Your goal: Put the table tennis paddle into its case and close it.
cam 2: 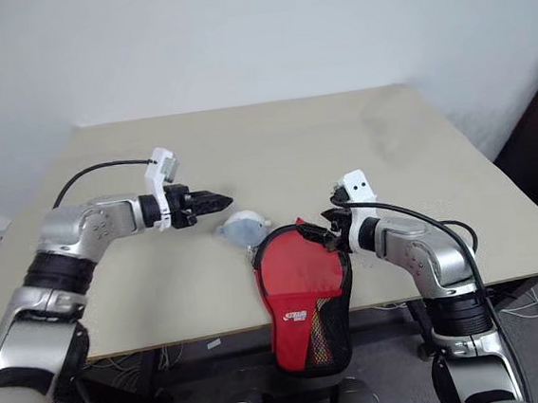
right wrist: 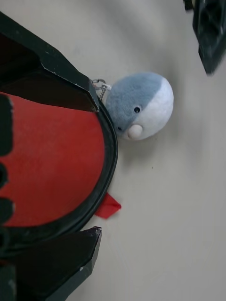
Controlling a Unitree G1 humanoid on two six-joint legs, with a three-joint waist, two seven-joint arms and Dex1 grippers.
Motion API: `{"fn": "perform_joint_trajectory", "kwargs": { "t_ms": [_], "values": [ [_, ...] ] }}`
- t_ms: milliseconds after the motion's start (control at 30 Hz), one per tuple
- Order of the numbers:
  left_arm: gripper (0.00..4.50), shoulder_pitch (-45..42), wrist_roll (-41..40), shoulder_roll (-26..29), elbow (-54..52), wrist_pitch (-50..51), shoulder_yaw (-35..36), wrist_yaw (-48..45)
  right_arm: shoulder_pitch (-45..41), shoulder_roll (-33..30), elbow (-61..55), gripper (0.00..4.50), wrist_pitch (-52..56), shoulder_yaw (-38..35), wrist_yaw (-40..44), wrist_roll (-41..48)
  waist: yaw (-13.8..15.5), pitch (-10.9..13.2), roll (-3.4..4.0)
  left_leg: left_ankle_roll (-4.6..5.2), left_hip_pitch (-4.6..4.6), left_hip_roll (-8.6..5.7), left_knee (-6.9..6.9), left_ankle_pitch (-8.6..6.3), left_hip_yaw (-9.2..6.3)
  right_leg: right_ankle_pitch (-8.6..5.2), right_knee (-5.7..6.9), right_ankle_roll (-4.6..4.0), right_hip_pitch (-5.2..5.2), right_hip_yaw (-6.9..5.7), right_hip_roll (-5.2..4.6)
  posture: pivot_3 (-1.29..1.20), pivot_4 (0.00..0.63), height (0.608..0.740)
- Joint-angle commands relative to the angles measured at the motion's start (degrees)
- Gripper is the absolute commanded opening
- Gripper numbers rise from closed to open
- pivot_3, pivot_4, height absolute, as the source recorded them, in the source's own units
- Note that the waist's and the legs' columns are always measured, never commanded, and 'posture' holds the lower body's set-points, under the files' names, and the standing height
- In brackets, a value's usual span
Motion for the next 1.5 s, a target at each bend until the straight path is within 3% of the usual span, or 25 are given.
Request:
{"fn": "perform_joint_trajectory", "kwargs": {
  "t_ms": [33, 200, 400, 500, 567, 1233, 1333, 1500],
  "values": [
    [2.47, -4.67, 6.10, -3.29, 6.45, -4.45, 0.76, -3.61, 0.09, 1.04, -3.22, 3.28, -0.96, 0.78, -0.05, 0.80, -0.07, 0.00, 0.00, 0.01, -0.01, 0.00, 0.01, 0.01, -0.02, 0.00, 0.00, 0.00, 0.00, -0.01, 0.00, 0.00, 0.000, 0.724],
    [2.47, -6.62, 11.76, -7.36, 11.55, -7.95, 1.34, -8.81, 1.86, 2.29, -3.71, 1.48, -1.51, 4.56, 0.41, -0.32, -0.18, 0.02, -0.04, 0.06, -0.04, -0.01, 0.08, 0.00, -0.12, 0.00, 0.00, 0.00, 0.03, -0.05, -0.01, 0.00, 0.000, 0.724],
    [2.47, -6.47, 16.63, -9.47, 13.82, -9.50, 1.16, -13.58, 3.35, 3.26, -0.81, 1.48, -5.63, 11.97, -0.30, -4.94, -0.55, 0.02, -0.06, 0.19, -0.05, 0.00, 0.12, 0.05, -0.17, -0.01, 0.05, 0.00, 0.02, -0.06, -0.01, 0.00, 0.000, 0.724],
    [2.47, -5.77, 19.36, -10.14, 14.81, -10.39, 0.99, -14.04, 3.40, 4.41, 1.13, 0.87, -7.33, 12.47, -0.20, -5.83, -0.53, 0.03, -0.08, 0.26, -0.06, 0.01, 0.16, 0.07, -0.20, -0.01, 0.06, 0.01, 0.05, -0.09, -0.01, 0.00, 0.000, 0.724],
    [2.47, -5.77, 21.08, -10.67, 16.37, -10.45, 1.19, -13.31, 3.23, 5.14, 2.43, 0.12, -8.02, 12.16, -0.62, -6.50, -0.51, 0.03, -0.08, 0.39, -0.06, 0.01, 0.20, 0.10, -0.26, -0.01, 0.06, 0.01, 0.06, -0.09, -0.01, 0.00, 0.000, 0.724],
    [2.47, -2.59, 27.36, -14.02, 20.68, -0.54, 1.41, -21.28, 1.44, 7.19, 8.09, 0.05, -9.28, 10.45, -3.09, -9.24, -0.30, -0.12, -0.26, 0.61, -0.04, 0.05, 0.50, -0.02, -0.53, -0.01, 0.12, 0.02, 0.20, -0.10, -0.02, 0.00, 0.000, 0.724],
    [1.84, -1.74, 27.70, -13.76, 19.30, -0.72, 0.99, -23.02, 1.51, 7.16, 8.40, 0.00, -9.49, 10.38, -3.35, -9.48, -0.30, -0.13, -0.26, 0.61, -0.03, 0.04, 0.51, -0.03, -0.54, -0.01, 0.13, 0.01, 0.21, -0.09, -0.03, 0.00, 0.000, 0.724],
    [0.23, -2.34, 29.09, -14.38, 19.45, 0.27, 0.92, -22.54, 1.98, 7.39, 7.86, 0.00, -9.16, 10.61, -3.56, -9.43, -0.26, -0.15, -0.27, 0.61, -0.03, 0.04, 0.52, -0.04, -0.54, -0.01, 0.13, 0.01, 0.22, -0.10, -0.04, 0.00, 0.000, 0.724]
  ]
}}
